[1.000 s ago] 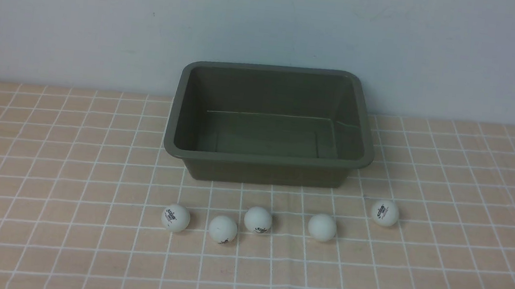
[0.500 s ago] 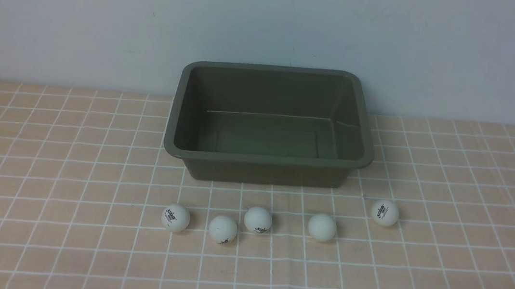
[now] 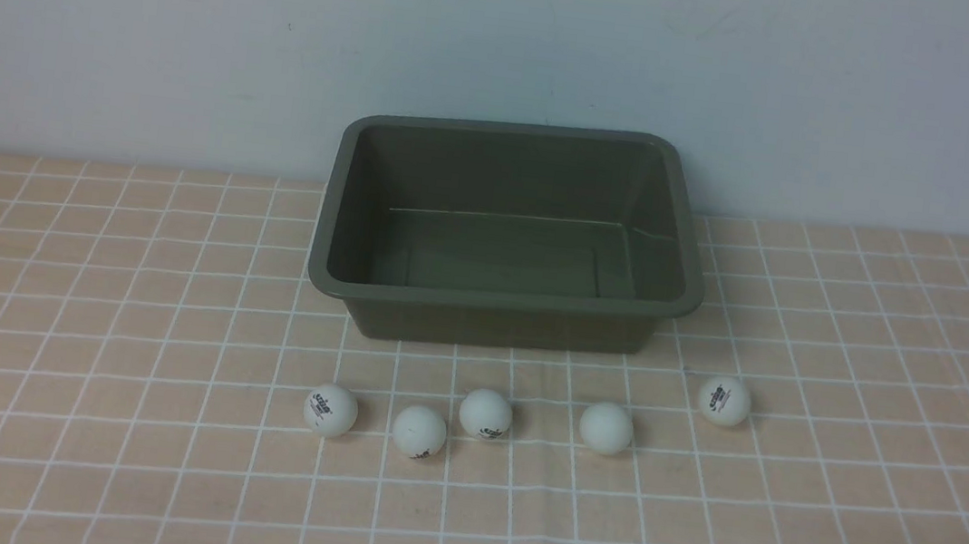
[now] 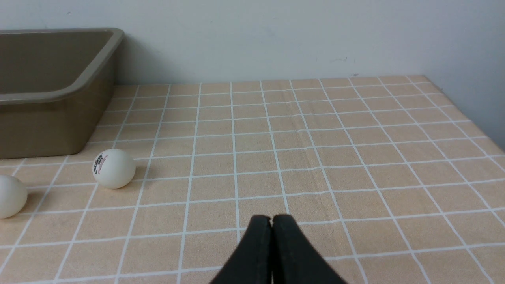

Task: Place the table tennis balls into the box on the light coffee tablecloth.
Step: 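Reach for and grasp a ping pong ball on the table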

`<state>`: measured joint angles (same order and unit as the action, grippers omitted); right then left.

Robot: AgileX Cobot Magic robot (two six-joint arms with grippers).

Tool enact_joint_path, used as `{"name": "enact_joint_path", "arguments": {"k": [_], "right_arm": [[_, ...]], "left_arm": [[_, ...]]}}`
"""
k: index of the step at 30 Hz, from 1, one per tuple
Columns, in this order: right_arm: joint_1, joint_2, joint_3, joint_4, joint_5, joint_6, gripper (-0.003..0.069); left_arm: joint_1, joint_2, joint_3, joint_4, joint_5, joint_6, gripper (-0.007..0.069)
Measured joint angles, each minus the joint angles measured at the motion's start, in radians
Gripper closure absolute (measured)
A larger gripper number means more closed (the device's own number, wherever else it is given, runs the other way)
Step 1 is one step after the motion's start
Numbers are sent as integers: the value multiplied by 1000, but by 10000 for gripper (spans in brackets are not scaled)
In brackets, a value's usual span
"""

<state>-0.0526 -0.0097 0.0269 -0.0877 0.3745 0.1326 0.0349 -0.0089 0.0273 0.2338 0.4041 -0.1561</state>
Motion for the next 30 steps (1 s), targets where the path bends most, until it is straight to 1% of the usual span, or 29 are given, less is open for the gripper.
{"name": "enact_joint_path", "arguments": {"k": [30], "right_arm": [[0,0,0,0,0,11,671]], "left_arm": [[0,0,0,0,0,0,693]]}}
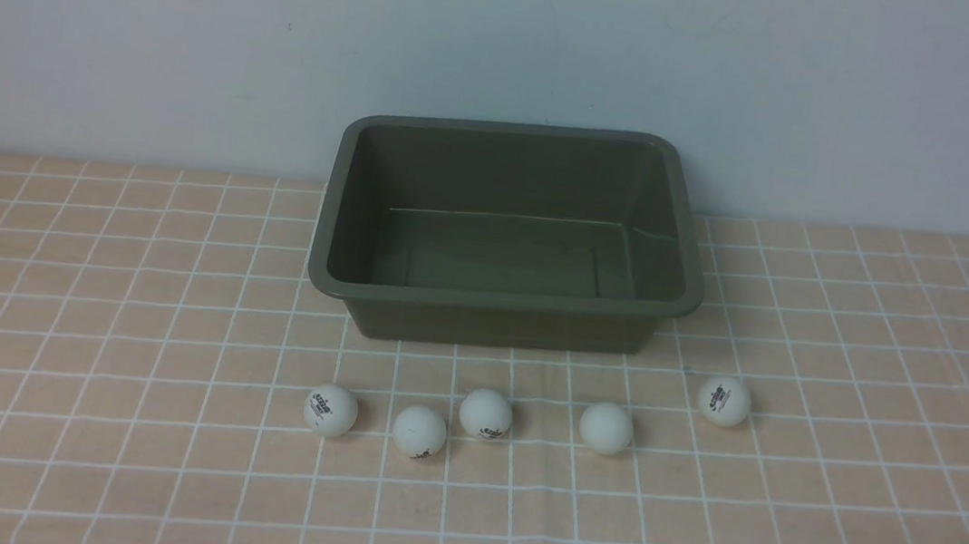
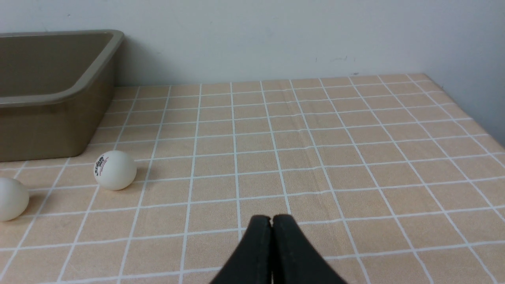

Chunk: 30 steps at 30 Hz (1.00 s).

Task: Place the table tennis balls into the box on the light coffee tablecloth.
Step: 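Reach for and grasp a ping pong ball on the table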

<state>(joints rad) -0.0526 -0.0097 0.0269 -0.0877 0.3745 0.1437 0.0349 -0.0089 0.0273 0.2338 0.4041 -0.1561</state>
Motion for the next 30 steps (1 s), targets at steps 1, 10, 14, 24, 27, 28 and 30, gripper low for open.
{"name": "enact_joint_path", "arguments": {"k": [1,10,14,24,27,28,30], "right_arm": [[0,0,0,0,0,0,671],[0,0,0,0,0,2,671],[0,0,0,0,0,3,671],[0,0,0,-19,0,1,671],[0,0,0,-19,0,1,671],[0,0,0,-20,0,1,671],[0,0,-10,-26,14,0,671]], "left_arm": [[0,0,0,0,0,0,693],[0,0,0,0,0,0,693],[0,0,0,0,0,0,693],[0,0,0,0,0,0,693],[0,0,0,0,1,0,693],[0,0,0,0,1,0,693],[0,0,0,0,1,0,693]]}}
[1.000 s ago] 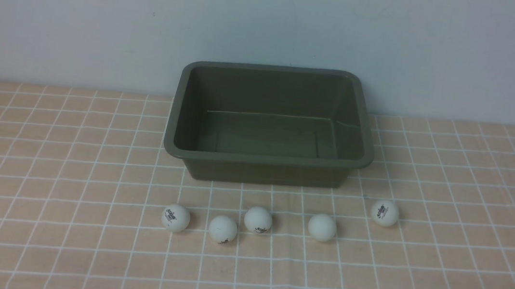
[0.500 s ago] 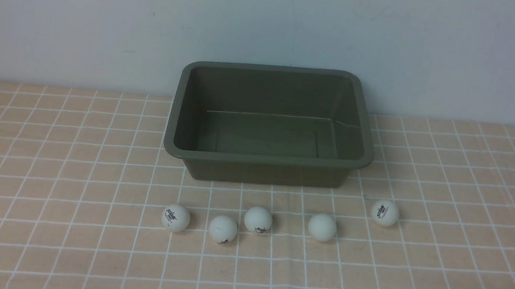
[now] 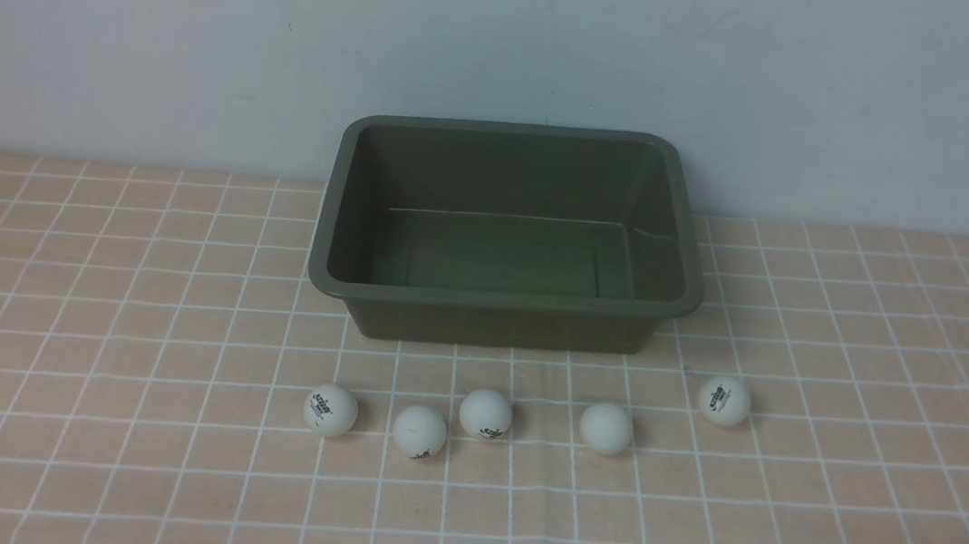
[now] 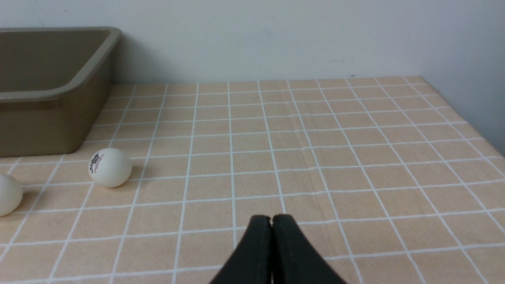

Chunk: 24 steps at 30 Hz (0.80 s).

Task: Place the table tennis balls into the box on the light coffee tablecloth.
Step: 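Reach for and grasp a ping pong ball on the table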

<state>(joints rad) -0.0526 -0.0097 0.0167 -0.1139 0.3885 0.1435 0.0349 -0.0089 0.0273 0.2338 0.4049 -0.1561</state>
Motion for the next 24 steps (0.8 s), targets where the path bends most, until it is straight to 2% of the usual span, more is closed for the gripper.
{"name": "enact_joint_path", "arguments": {"k": [16,24], "right_arm": [[0,0,-337,44,159,-3,671],[0,0,-457,51,360,-3,671]], "left_arm": [[0,0,0,0,0,0,693],[0,0,0,0,0,0,693]]}}
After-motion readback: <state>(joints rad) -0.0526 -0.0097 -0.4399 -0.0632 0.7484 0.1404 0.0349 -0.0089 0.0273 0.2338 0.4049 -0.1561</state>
